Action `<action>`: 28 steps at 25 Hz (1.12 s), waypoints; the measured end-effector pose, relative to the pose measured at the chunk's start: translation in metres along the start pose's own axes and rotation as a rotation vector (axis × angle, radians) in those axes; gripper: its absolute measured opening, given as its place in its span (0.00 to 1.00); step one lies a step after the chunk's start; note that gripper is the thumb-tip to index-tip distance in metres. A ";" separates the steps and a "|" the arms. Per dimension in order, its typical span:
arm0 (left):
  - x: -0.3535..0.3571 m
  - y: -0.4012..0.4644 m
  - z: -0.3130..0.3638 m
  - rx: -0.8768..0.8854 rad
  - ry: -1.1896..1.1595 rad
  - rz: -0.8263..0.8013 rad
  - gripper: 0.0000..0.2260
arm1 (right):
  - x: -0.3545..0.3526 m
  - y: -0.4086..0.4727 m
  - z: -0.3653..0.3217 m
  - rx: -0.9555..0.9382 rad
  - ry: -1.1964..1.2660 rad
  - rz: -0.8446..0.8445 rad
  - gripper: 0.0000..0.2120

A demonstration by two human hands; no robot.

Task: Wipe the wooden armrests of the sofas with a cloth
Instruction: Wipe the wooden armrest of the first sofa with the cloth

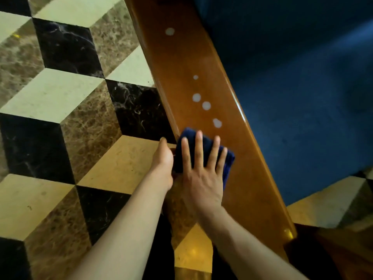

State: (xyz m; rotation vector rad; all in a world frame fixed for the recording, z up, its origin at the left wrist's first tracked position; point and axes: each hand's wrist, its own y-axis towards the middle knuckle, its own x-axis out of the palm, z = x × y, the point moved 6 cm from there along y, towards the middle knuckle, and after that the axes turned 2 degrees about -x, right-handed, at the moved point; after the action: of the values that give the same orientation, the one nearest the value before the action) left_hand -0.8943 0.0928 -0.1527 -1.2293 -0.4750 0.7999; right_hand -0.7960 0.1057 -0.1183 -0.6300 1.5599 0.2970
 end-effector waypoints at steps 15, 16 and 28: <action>0.012 0.012 0.024 -0.042 0.011 -0.281 0.30 | -0.014 -0.036 0.083 0.547 0.111 -0.057 0.57; 0.011 0.016 0.027 -0.032 0.035 -0.272 0.30 | -0.020 -0.013 0.092 0.584 0.152 -0.044 0.57; 0.036 0.044 0.098 0.111 0.018 -0.163 0.26 | -0.010 0.150 0.178 0.844 1.369 -0.564 0.44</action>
State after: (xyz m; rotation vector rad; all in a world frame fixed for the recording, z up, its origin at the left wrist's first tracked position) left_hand -0.9533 0.1887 -0.1698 -1.0793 -0.5029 0.6671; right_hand -0.7314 0.3263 -0.1548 -0.5419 2.3816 -1.4402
